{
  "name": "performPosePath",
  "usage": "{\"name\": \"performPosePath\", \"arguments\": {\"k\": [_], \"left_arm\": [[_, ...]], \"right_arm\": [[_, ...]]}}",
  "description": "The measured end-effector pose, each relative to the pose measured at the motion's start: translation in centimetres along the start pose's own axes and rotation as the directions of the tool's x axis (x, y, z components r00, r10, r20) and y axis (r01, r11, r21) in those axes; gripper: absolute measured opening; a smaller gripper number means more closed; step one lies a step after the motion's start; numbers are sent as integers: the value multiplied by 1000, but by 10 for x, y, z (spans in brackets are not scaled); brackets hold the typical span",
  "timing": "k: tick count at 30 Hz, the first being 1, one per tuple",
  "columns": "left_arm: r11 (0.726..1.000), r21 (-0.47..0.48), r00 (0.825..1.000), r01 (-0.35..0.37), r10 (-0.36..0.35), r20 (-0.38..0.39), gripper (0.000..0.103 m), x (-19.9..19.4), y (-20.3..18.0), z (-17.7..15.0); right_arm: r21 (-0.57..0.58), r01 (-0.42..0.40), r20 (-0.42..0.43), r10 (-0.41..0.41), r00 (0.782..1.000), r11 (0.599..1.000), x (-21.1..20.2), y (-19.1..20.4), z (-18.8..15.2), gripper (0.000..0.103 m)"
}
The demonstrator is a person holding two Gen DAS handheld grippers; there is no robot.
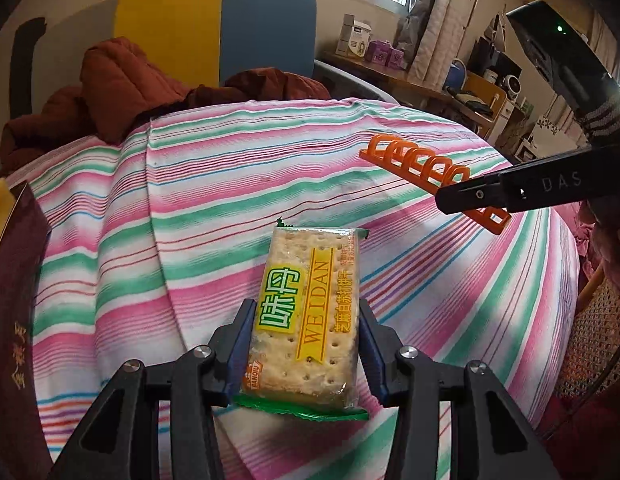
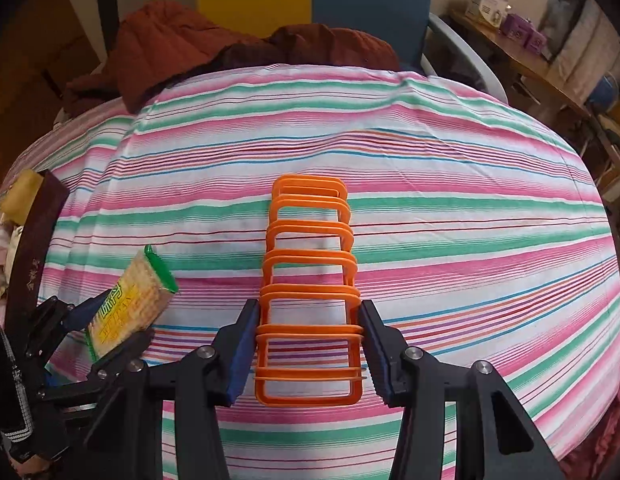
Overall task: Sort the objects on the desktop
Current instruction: 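Carry the cracker pack and orange rack over the gold tray and lower them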
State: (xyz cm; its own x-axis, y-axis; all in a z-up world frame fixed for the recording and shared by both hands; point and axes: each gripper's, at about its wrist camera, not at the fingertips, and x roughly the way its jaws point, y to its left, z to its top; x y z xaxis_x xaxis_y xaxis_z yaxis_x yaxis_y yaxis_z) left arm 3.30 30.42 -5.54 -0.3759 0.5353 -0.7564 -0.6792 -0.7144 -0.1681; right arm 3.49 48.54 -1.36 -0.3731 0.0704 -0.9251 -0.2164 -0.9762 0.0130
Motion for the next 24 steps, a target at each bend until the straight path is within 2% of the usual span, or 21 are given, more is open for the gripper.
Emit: {"name": "performPosePath", "arguments": {"k": [8,17,22,24], "left_arm": [[999,-38,999,39,-38,29,48,-41,19,-30],[995,-58,995,76,-72,72,48,-86,33,-49],[993,-57,988,105,-97,121,48,-126,42,-63],[991,-70,984,114,-102,147,48,-144,51,-72]], "right_arm": [[-92,-48,16,50,999,995,-12,68,-15,49],[-115,-96,27,100,995,989,-25,114,-33,49],[-79,-182,53,187,981,980,-42,130,-42,49],[-57,-246,61,250,966,968,-47,139,-47,49]]}}
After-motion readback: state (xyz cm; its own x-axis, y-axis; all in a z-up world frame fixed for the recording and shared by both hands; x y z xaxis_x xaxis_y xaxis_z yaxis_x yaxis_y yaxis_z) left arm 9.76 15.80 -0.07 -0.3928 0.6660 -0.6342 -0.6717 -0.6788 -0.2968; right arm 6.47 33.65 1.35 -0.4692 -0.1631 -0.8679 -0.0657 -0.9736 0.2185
